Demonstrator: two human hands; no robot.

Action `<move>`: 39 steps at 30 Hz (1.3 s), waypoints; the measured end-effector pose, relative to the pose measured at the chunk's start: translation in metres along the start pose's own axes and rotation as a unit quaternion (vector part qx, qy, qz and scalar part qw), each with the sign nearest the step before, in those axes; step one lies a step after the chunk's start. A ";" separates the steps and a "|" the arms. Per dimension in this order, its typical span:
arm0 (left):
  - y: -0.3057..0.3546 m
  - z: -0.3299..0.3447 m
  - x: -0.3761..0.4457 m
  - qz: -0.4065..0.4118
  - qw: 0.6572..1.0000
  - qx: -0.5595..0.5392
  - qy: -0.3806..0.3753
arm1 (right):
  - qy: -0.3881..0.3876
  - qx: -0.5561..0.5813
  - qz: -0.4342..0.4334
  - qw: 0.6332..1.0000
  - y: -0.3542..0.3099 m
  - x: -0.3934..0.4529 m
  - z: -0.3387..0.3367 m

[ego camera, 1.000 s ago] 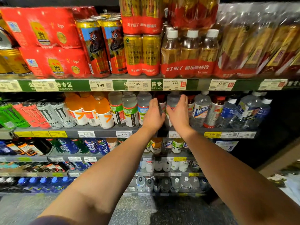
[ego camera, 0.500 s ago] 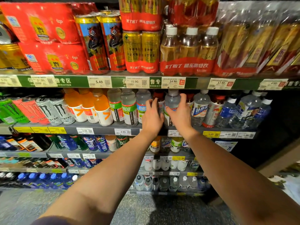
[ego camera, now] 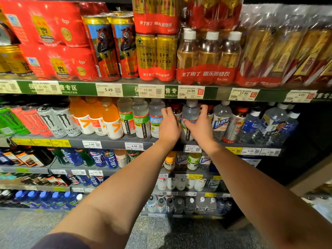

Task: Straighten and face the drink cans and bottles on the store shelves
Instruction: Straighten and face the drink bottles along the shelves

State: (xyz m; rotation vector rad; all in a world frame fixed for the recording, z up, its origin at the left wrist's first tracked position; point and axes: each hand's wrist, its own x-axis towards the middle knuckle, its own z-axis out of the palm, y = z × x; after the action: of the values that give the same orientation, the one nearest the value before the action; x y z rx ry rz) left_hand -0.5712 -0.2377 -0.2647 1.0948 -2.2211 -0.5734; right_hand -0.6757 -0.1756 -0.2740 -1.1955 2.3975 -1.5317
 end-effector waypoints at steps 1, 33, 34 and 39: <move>0.000 -0.001 0.000 -0.005 1.000 0.005 0.004 | 0.001 0.004 0.001 1.000 0.001 0.000 0.000; -0.021 0.001 -0.009 -0.033 0.982 -0.186 0.023 | -0.027 0.005 0.004 1.000 0.016 -0.004 -0.013; -0.022 -0.001 -0.006 -0.043 0.980 -0.192 0.012 | -0.028 0.003 0.000 1.000 0.015 -0.005 -0.014; -0.031 -0.006 -0.008 -0.041 0.979 -0.198 -0.003 | -0.040 0.034 -0.012 0.999 0.014 -0.014 -0.010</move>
State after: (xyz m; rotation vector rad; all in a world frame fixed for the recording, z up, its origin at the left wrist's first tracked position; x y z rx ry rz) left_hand -0.5460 -0.2501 -0.2815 0.9742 -1.9571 -1.0057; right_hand -0.6779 -0.1565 -0.2844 -1.2508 2.2711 -1.5291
